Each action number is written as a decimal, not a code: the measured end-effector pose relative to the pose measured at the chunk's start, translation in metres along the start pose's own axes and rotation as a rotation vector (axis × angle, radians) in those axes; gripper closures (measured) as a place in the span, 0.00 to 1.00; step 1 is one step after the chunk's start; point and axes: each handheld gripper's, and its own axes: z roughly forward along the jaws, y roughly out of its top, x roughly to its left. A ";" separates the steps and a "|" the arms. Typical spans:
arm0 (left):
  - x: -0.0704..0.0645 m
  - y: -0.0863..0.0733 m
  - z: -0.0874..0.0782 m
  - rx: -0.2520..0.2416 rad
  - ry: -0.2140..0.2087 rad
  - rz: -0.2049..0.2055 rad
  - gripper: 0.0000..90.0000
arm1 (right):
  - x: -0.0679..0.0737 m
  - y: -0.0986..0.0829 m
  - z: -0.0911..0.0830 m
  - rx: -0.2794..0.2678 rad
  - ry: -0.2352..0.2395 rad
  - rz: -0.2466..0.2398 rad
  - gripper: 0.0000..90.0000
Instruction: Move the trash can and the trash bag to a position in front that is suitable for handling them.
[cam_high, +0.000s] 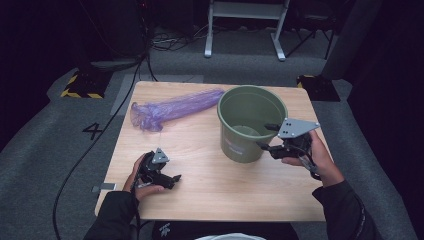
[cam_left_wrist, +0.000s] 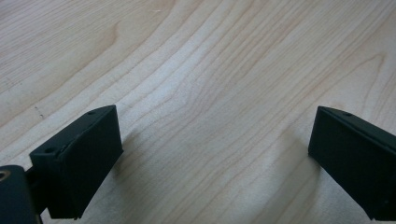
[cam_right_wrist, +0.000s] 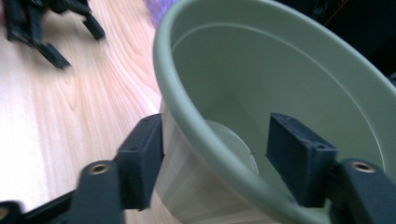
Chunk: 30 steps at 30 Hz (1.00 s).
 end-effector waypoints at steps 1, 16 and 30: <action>0.000 0.000 0.000 -0.001 -0.003 -0.002 0.02 | 0.001 -0.001 -0.003 -0.014 -0.011 0.003 0.33; 0.010 0.010 -0.002 0.002 0.033 0.032 0.19 | -0.015 -0.082 -0.056 -0.061 -0.133 0.164 0.26; 0.028 0.029 -0.004 -0.056 0.112 -0.005 0.18 | -0.011 -0.164 -0.011 0.120 -0.071 0.312 0.22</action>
